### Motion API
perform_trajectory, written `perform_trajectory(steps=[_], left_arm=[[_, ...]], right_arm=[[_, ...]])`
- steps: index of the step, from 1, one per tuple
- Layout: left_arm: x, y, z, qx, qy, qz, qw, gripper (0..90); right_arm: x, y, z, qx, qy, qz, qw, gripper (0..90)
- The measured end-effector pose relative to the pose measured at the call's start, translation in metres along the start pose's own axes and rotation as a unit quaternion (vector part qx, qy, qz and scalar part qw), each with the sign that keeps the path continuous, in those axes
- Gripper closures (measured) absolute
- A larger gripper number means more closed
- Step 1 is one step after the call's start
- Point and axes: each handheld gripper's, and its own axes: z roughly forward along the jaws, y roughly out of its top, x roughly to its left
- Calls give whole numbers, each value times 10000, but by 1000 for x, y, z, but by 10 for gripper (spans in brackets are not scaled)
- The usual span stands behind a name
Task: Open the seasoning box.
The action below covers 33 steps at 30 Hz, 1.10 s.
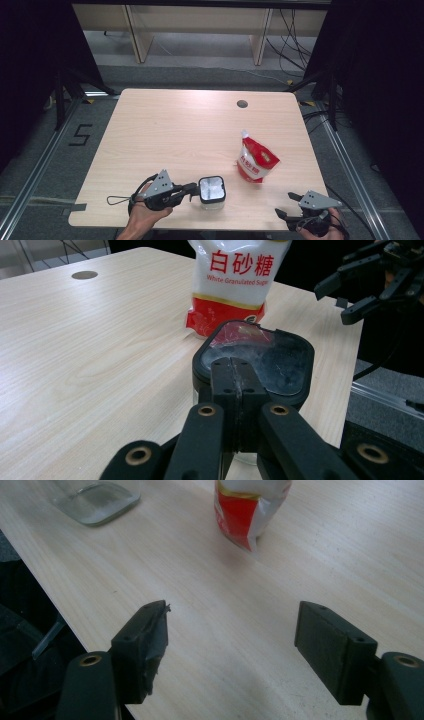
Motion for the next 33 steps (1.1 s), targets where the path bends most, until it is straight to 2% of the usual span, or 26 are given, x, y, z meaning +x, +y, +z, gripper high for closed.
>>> perform_trajectory(steps=[1,2,3,7,8,9,10,12,14,16,17,18,19,20,21,23,30,31,33], left_arm=[[-2,1,0,16,39,-83,10000,892],[-3,1,0,71,90,-45,9999,891],[-2,0,0,80,91,-8,9999,891],[-1,-1,0,51,76,-106,9999,892],[-1,-1,-1,72,72,-78,9999,892],[-1,-2,-1,166,149,-27,9997,892],[1,-3,0,223,150,41,9996,892],[3,-6,0,204,122,-129,9996,892],[4,-4,-1,130,105,-70,9998,892],[2,-2,-2,-17,84,-173,9998,891],[1,-1,-2,-76,8,-95,9999,892],[-1,0,-3,-43,50,-99,9999,892],[-1,1,-2,-17,34,-7,10000,891],[-2,0,0,-34,-4,-80,10000,892],[-1,-1,0,75,4,63,10000,892],[-1,-2,1,20,14,-88,10000,891],[1,-2,0,55,34,-91,9999,892],[1,-2,0,32,28,-111,9999,892],[0,-3,1,-62,32,-229,9997,891]], right_arm=[[3,0,0,-4,-70,102,9999,310],[2,1,-1,-87,-228,-97,9997,321],[3,1,-1,-93,-186,-105,9997,331],[6,3,0,-83,-145,-225,9996,352],[8,2,0,-36,-166,-169,9997,362],[6,3,0,-43,-148,-302,9994,368],[7,3,1,-49,-141,-325,9994,371],[7,4,1,-84,-136,-403,9991,376],[9,5,0,-75,-132,-367,9992,376],[9,5,2,-83,-119,-430,9990,376],[9,5,2,-78,-114,-427,9990,376],[8,5,2,-74,-112,-423,9990,375],[8,5,2,-73,-112,-425,9990,375],[8,5,2,-74,-110,-424,9990,375],[9,5,2,-73,-110,-423,9990,375],[9,5,2,-60,-135,-406,9991,375],[10,6,3,-95,-88,-444,9989,390],[12,7,3,-84,-93,-353,9993,402],[13,8,4,-134,-26,-439,9989,429]])
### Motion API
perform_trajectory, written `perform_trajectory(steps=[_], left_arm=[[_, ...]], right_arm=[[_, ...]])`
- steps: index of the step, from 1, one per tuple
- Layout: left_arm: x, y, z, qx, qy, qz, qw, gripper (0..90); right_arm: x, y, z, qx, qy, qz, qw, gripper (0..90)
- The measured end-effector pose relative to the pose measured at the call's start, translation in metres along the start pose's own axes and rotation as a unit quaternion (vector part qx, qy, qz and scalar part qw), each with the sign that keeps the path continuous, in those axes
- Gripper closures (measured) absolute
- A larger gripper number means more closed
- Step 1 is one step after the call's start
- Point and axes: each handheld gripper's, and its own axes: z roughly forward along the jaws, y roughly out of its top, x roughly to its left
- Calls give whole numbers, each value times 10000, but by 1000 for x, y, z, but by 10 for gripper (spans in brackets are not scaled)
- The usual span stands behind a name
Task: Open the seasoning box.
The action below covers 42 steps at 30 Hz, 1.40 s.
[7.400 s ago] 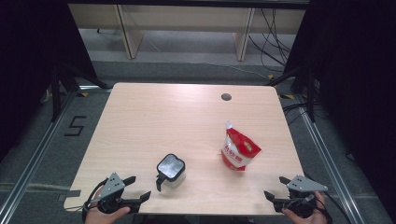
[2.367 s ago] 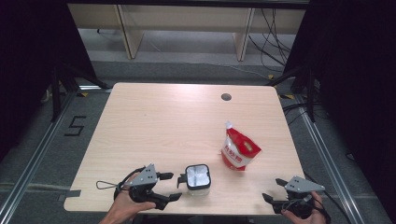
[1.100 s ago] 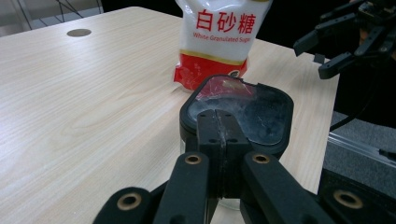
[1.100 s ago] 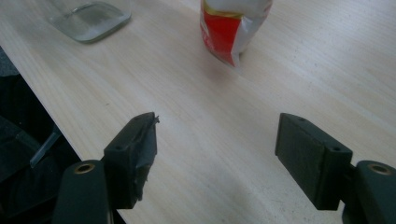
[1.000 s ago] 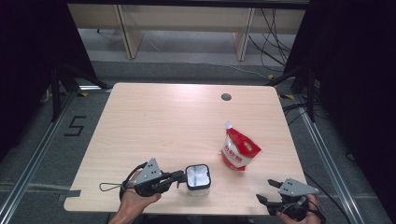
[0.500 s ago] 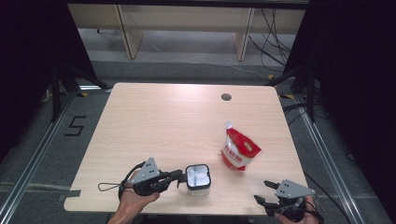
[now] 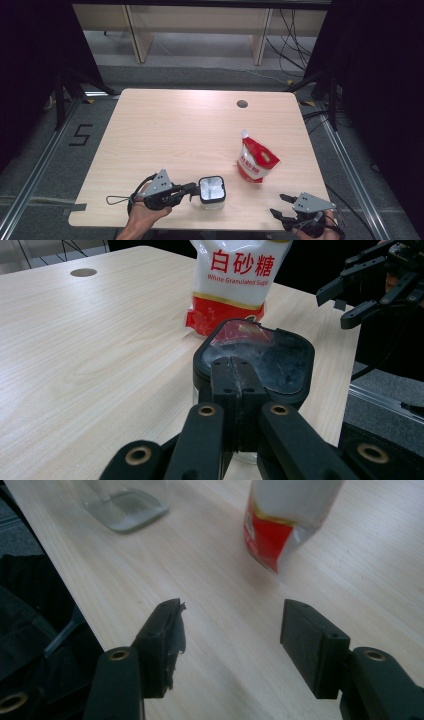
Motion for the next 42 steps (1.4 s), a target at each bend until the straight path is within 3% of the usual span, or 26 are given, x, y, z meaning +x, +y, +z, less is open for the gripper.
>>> perform_trajectory(steps=[7,9,11,13,14,17,19,21,27,31,32,34,36,37,42], left_arm=[[1,-1,0,-35,-13,-27,10000,892],[1,-2,0,-44,-10,-23,10000,892],[1,-2,0,-54,-19,-34,10000,892],[1,-2,0,-59,-25,-46,10000,892],[1,-2,0,-78,-33,-47,10000,892],[2,-2,0,-71,-55,19,10000,892],[2,-3,0,-78,-48,-5,10000,892],[1,-3,0,-89,-5,-70,9999,892],[1,-4,-1,-90,10,-62,9999,892],[1,-4,-1,-110,4,-69,9999,892],[1,-4,-1,-109,-6,-59,9999,892],[1,-5,-1,-125,3,-90,9999,891],[2,-5,0,-167,-44,-88,9998,891],[1,-5,-1,-122,3,-88,9999,892],[1,-6,0,-193,-18,-186,9996,892]], right_arm=[[11,16,5,-520,167,-39,9985,567],[14,22,8,-643,209,-152,9976,611],[20,28,11,-708,300,-65,9970,646],[22,34,17,-833,410,-236,9954,674],[24,37,20,-864,440,-196,9951,683],[28,46,31,-883,546,-379,9939,735],[33,51,37,-919,659,-323,9931,775],[33,56,42,-985,700,-521,9913,799],[38,67,61,-990,843,-584,9898,837],[39,70,63,-960,825,-669,9897,856],[40,71,64,-977,765,-605,9904,857],[39,72,65,-1022,888,-596,9890,863],[40,73,65,-960,834,-551,9903,872],[40,74,66,-972,843,-695,9892,876],[43,77,70,-950,888,-783,9884,881]])
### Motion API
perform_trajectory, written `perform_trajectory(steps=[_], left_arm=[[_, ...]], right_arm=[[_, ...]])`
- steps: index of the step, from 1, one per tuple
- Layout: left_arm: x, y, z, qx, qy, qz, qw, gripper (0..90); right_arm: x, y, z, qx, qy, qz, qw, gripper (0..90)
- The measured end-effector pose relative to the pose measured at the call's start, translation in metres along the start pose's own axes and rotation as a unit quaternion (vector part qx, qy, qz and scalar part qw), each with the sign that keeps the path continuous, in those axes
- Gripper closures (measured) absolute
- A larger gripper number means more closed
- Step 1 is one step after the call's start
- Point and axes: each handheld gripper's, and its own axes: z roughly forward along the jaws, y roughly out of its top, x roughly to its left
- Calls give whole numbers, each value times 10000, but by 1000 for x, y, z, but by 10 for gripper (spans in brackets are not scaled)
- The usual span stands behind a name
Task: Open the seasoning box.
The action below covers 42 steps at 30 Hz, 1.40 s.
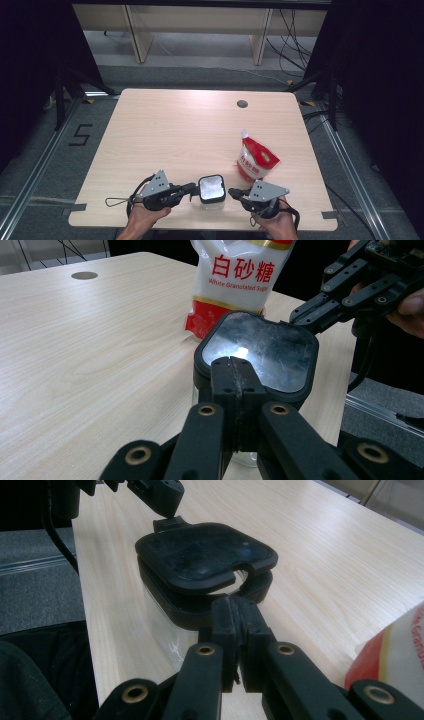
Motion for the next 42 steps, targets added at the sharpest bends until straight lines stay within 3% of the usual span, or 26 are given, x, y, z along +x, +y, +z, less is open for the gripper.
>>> perform_trajectory(steps=[1,9,13,14,15,18,19,21,22,28,34,35,36,40,42], left_arm=[[1,0,-1,41,-6,68,10000,891],[1,1,-1,98,-58,57,9999,887],[2,6,-10,160,-187,275,9993,775],[3,5,-14,173,-129,386,9990,751],[2,4,-16,184,-70,296,9994,707],[7,1,-21,210,-30,411,9989,757],[8,-1,-20,188,-14,263,9995,757],[10,-1,-19,168,-33,326,9993,757],[8,-1,-18,146,-2,219,9997,758],[3,3,-8,53,-174,226,9996,834],[2,5,1,179,-206,382,9989,873],[1,5,1,185,-193,312,9992,876],[2,6,1,207,-184,429,9987,879],[1,4,1,153,-119,244,9995,888],[2,4,1,126,-148,312,9993,889]], right_arm=[[0,0,1,16,37,-4,10000,881],[1,7,2,-97,66,-28,9999,883],[1,11,2,-156,149,-26,9998,886],[1,12,2,-166,156,-27,9997,887],[2,13,2,-152,126,44,9998,887],[1,13,4,-68,174,-90,9998,887],[1,13,3,-39,136,-118,9998,887],[1,13,1,-4,96,-75,9999,887],[0,13,0,18,44,-57,10000,887],[-4,7,-1,193,-8,-68,9998,887],[-2,5,3,218,66,-55,9997,886],[-2,5,3,234,78,-76,9997,886],[-2,5,3,225,70,-75,9997,886],[-2,4,5,229,96,-67,9997,886],[-1,4,5,272,61,-19,9996,887]])
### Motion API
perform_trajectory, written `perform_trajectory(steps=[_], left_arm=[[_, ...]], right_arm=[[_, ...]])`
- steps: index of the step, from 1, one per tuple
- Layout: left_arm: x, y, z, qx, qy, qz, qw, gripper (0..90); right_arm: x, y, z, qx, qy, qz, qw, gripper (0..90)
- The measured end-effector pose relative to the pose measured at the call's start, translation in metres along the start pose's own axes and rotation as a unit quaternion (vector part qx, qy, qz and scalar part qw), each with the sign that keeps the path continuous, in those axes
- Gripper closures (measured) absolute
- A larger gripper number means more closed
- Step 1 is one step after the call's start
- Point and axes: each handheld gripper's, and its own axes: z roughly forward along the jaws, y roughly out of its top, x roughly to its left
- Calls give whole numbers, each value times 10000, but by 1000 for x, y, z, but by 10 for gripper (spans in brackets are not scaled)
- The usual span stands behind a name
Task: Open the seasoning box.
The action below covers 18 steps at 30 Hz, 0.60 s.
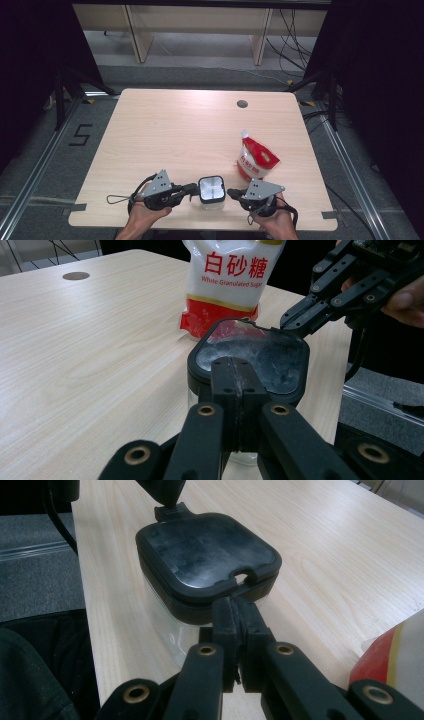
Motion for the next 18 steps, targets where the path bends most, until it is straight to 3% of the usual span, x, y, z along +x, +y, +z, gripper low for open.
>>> perform_trajectory(steps=[18], left_arm=[[0,-3,0,-105,-5,-206,9997,890]], right_arm=[[2,3,4,80,47,-164,9998,892]])
